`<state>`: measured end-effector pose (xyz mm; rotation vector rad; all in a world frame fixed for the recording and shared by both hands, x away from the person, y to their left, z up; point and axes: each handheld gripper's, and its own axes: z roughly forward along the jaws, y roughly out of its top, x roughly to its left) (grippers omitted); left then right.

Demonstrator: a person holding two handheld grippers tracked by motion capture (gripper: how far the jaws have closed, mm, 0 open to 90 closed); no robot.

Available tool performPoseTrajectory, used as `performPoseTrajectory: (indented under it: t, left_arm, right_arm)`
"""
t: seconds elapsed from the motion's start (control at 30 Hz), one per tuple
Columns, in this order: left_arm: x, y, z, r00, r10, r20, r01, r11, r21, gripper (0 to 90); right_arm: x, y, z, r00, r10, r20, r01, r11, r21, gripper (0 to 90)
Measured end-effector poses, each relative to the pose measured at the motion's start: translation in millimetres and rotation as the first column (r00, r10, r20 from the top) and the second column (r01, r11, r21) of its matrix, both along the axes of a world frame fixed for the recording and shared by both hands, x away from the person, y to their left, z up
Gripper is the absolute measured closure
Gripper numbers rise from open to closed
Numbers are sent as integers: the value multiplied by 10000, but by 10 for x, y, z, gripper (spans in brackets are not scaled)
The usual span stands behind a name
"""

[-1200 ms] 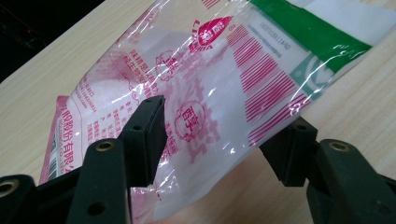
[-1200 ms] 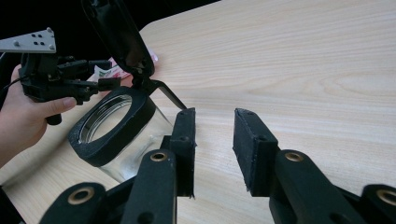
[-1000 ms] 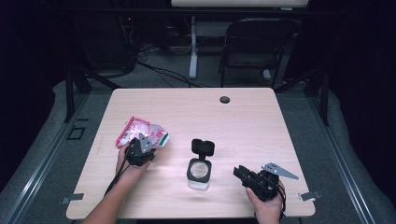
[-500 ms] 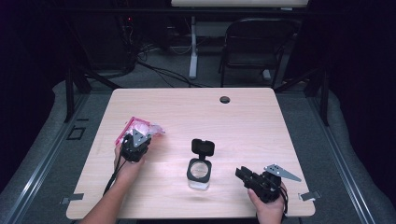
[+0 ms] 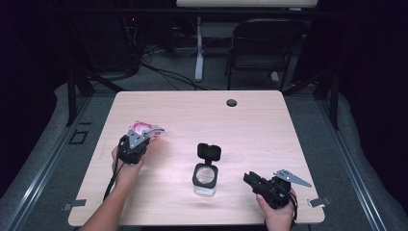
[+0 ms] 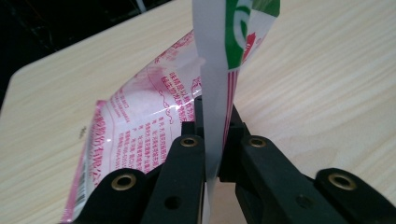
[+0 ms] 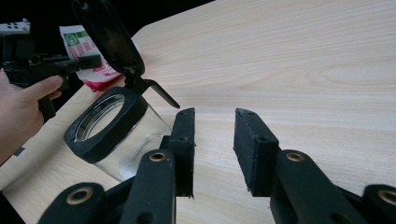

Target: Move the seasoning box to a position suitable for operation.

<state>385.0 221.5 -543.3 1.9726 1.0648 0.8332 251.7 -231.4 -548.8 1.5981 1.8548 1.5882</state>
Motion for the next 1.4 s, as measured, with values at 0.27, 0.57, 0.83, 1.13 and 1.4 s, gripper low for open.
performPoseTrajectory:
  t: [0.27, 0.57, 0.83, 1.13, 1.4]
  left_arm:
    - [-242, 119, 379, 9886, 104, 1501, -49, 9993, -369, 900]
    - [-481, 50, 573, 9848, -1310, 1138, 1491, 9744, -1680, 900]
    - [-735, -165, 637, 9554, -2762, 1042, 2918, 9370, -1919, 900]
    - [-875, -227, 607, 9338, -3470, 869, 3576, 9015, -2437, 900]
    - [-1031, -265, 687, 9082, -4031, 1126, 4184, 8793, -2275, 900]
  right_arm:
    - [69, 42, 3, 9998, 185, 38, -186, 9998, 52, 691]
    - [186, 174, 15, 9977, 666, 122, -666, 9978, -4, 692]
    - [282, 239, 25, 9952, 966, 177, -969, 9952, 159, 692]
    - [345, 316, 45, 9913, 1287, 274, -1292, 9915, 156, 692]
    - [346, 401, 122, 9864, 1489, 692, -1464, 9884, -399, 691]
